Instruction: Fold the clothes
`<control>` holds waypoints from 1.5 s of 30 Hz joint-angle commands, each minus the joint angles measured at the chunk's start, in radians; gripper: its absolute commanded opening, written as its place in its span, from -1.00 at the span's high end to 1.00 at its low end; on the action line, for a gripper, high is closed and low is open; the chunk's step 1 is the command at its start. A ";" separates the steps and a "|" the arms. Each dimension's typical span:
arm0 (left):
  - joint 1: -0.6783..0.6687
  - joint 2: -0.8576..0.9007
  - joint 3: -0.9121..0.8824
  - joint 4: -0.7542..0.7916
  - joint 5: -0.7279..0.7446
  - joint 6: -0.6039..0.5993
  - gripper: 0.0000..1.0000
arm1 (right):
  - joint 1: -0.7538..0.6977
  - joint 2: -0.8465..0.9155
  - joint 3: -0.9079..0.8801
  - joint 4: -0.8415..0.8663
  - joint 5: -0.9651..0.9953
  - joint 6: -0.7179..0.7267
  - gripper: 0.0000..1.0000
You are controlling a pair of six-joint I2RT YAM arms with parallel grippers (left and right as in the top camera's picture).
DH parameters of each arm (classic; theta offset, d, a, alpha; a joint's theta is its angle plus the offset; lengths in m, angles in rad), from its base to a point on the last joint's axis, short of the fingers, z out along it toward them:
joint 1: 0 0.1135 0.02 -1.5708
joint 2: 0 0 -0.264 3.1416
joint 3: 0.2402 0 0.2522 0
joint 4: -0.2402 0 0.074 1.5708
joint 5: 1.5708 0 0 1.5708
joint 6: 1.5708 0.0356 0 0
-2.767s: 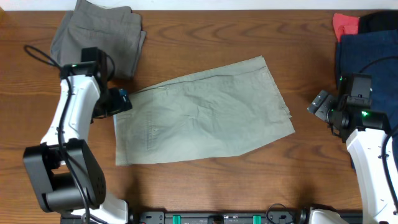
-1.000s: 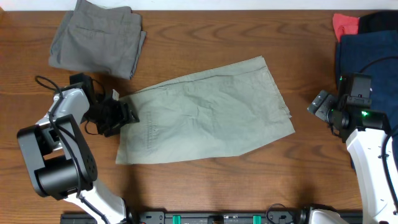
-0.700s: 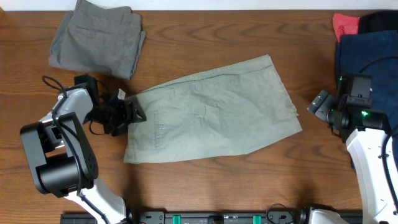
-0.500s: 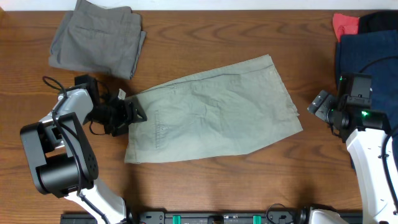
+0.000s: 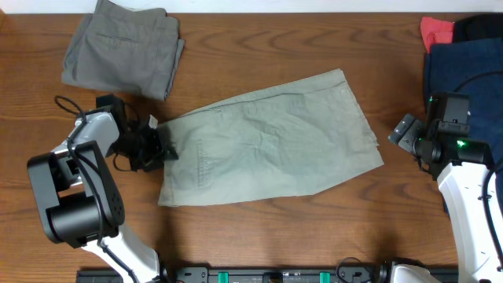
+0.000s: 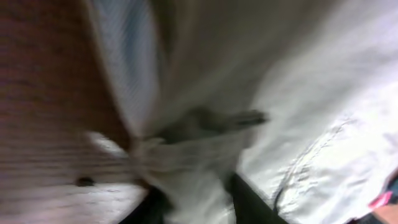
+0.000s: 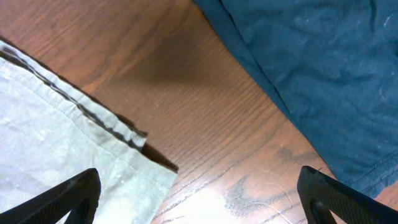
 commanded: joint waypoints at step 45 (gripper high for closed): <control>-0.288 -0.539 0.320 -0.271 -0.209 -0.208 0.88 | 0.009 -0.002 0.000 0.002 0.018 -0.011 -0.98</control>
